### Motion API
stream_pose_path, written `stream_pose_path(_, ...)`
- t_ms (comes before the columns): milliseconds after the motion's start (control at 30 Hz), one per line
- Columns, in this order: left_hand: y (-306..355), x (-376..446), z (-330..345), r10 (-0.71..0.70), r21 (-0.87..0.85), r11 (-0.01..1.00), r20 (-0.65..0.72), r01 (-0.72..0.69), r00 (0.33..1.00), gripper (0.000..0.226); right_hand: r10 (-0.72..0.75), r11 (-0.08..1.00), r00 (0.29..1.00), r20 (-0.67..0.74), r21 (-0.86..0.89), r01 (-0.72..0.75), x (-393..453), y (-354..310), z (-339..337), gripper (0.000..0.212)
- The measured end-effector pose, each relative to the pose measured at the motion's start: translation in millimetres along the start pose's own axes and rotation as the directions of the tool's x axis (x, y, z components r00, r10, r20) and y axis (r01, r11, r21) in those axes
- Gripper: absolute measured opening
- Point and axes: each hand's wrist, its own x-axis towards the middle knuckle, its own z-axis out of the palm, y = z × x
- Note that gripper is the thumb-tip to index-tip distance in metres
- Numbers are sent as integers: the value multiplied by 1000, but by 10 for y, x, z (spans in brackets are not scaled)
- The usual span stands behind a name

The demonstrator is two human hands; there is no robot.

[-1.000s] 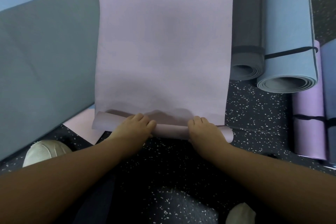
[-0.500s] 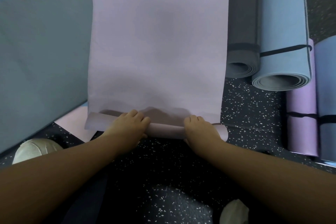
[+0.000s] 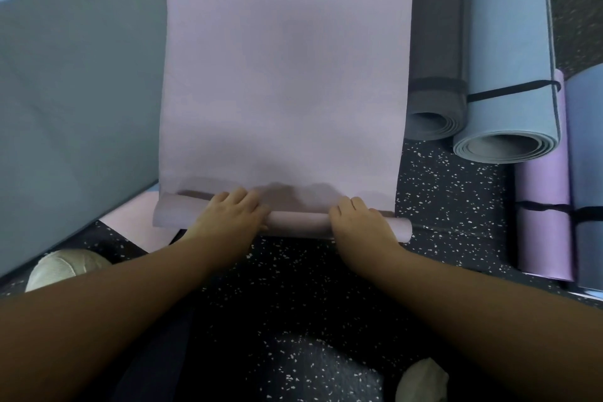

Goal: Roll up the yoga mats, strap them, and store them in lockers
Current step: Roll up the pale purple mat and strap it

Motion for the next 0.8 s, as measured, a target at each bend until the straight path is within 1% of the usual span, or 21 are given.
stream_pose_path(67, 6, 3, -14, 21, 11, 1000, 18, -21, 1000, 49, -6, 1000, 998, 56, -18, 7, 34, 40, 9, 29)
stream_pose_path(100, 6, 8, -22, 23, 12, 1000, 31, -24, 999, 53, 0, 1000, 994, 108, -18, 2, 41, 52, -6, 30)
stream_pose_path(133, 4, 12, -31, 25, 17, 1000, 40, -25, 999, 54, 6, 1000, 991, 131, -13, -4, 40, 54, -25, 31)
stream_pose_path(200, 5, 22, -33, 31, 36, 999, 75, -34, 997, 55, 5, 1000, 992, 126, -21, -3, 52, 60, -15, 31)
stream_pose_path(300, -21, 40, -15, 43, 65, 997, 104, -50, 994, 71, 19, 1000, 985, 172, -27, -14, 77, 65, -21, 32)
stream_pose_path(333, -33, 50, -21, 39, 64, 997, 114, -46, 993, 71, 28, 999, 983, 180, -33, -22, 94, 68, -31, 32)
stream_pose_path(433, -60, 92, -70, 5, 52, 999, 121, -12, 993, 52, 58, 998, 977, 205, -17, -56, 120, 86, -71, 34)
stream_pose_path(500, -33, 126, -137, -15, 31, 999, 134, 11, 991, 38, 76, 997, 981, 181, 8, -79, 114, 95, -65, 34)
stream_pose_path(533, -30, 138, -112, -55, 25, 998, 128, 52, 990, 33, 74, 997, 987, 144, 21, -78, 99, 81, -66, 33)
stream_pose_path(600, -47, 175, -74, -119, 31, 993, 176, 115, 977, 34, 13, 998, 1000, -13, 53, -13, 66, 47, -39, 31)
stream_pose_path(667, -42, 211, -81, -149, 22, 989, 165, 148, 975, 31, -3, 995, 992, -129, 101, 16, 61, 29, 7, 29)
stream_pose_path(733, -38, 243, -78, -168, 15, 986, 165, 168, 972, 27, -27, 992, 983, -183, 113, 48, 39, -4, 30, 27)
stream_pose_path(767, -35, 244, -72, -177, 19, 984, 174, 177, 969, 26, -38, 990, 980, -194, 123, 63, 21, -19, 59, 27)
stream_pose_path(800, -27, 239, -72, -187, 31, 982, 155, 184, 970, 25, -44, 988, 980, -196, 138, 72, 2, -26, 69, 27)
